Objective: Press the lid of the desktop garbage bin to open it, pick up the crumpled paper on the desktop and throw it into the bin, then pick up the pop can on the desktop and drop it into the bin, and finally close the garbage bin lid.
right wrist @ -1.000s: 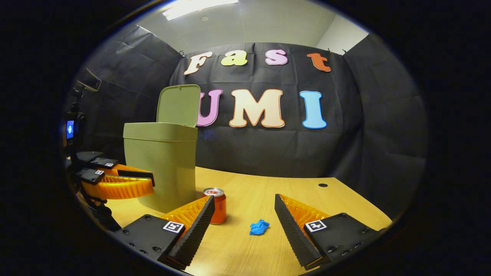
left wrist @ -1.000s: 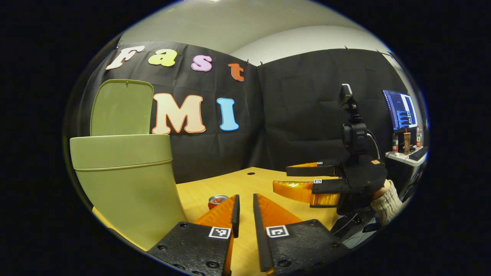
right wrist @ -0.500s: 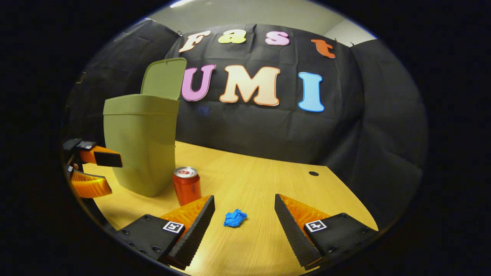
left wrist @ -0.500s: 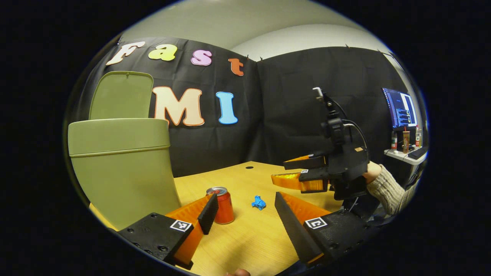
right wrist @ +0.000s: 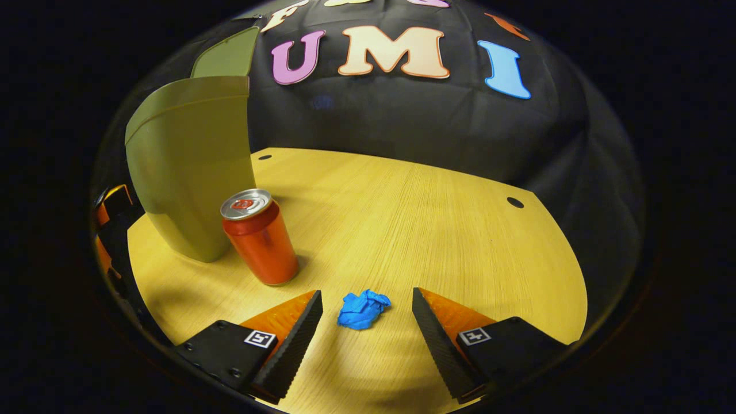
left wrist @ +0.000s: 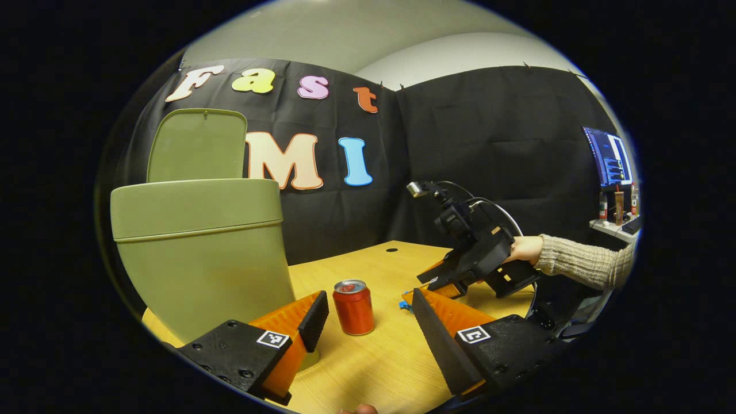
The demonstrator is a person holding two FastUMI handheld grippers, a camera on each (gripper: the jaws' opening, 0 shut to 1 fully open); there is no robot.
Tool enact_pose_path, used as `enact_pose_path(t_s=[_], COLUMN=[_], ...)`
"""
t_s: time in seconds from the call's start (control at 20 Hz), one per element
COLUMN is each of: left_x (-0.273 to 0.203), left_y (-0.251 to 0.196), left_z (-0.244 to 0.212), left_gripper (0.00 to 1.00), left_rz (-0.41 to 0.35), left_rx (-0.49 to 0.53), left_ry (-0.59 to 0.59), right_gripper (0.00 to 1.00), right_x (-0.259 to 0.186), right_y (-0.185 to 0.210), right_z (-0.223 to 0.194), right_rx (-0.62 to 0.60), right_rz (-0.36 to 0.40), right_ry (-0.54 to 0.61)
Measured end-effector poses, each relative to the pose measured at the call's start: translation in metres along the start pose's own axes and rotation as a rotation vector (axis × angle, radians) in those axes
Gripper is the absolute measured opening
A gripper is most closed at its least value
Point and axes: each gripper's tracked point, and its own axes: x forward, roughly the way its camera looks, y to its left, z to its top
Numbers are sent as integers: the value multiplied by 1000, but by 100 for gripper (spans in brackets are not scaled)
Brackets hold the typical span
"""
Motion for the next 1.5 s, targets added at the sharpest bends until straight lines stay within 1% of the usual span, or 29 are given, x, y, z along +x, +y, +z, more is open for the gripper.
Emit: enact_pose_path(t_s=[0.15,0.3,0.45,0.55,0.6,0.7,0.75,0.8,0.85,0.9,0.95,1.0,1.05,1.1,1.15,1.2,1.25,1.35,1.4,1.5], left_x=[0,-1,-1,-2,-2,-2,-2,-3,-3,-3,-3,-3,-3,-3,-3,-2,-2,-1,-1,-1], left_y=[1,0,2,4,5,7,8,8,8,8,8,9,9,9,9,8,8,9,8,5], left_z=[1,2,4,5,5,5,6,7,8,7,8,6,6,5,5,4,4,3,1,1], left_gripper=[90,90,90,90,90,90,90,90,90,90,90,90,90,90,90,90,90,90,90,90], left_rz=[7,9,15,20,24,34,36,37,38,38,39,41,42,43,43,41,40,38,37,30], left_rx=[5,9,10,6,4,1,0,-2,-5,-9,-12,-13,-14,-16,-18,-20,-21,-24,-28,-35], left_ry=[1,-1,-7,-11,-10,-9,-12,-15,-16,-17,-16,-13,-12,-10,-8,-7,-5,0,3,7], right_gripper=[99,98,90,82,67,39,36,24,27,24,27,27,24,27,27,24,27,27,24,24], right_x=[10,16,20,24,25,26,26,24,21,18,16,13,11,8,2,-4,-10,-27,-36,-53], right_y=[-2,4,10,19,23,23,25,26,26,26,27,28,30,32,34,36,37,45,50,61], right_z=[-5,-10,-14,-18,-20,-27,-25,-26,-27,-26,-26,-23,-19,-12,-5,5,18,41,53,79], right_rx=[-13,3,18,38,51,46,41,30,17,0,-14,-17,-15,-13,-13,-18,-26,-37,-40,-70], right_rz=[-13,13,32,68,84,89,85,81,81,76,72,72,76,81,85,87,87,109,121,133], right_ry=[35,69,89,111,124,146,129,131,130,128,120,110,99,87,72,52,32,-5,-25,-66])
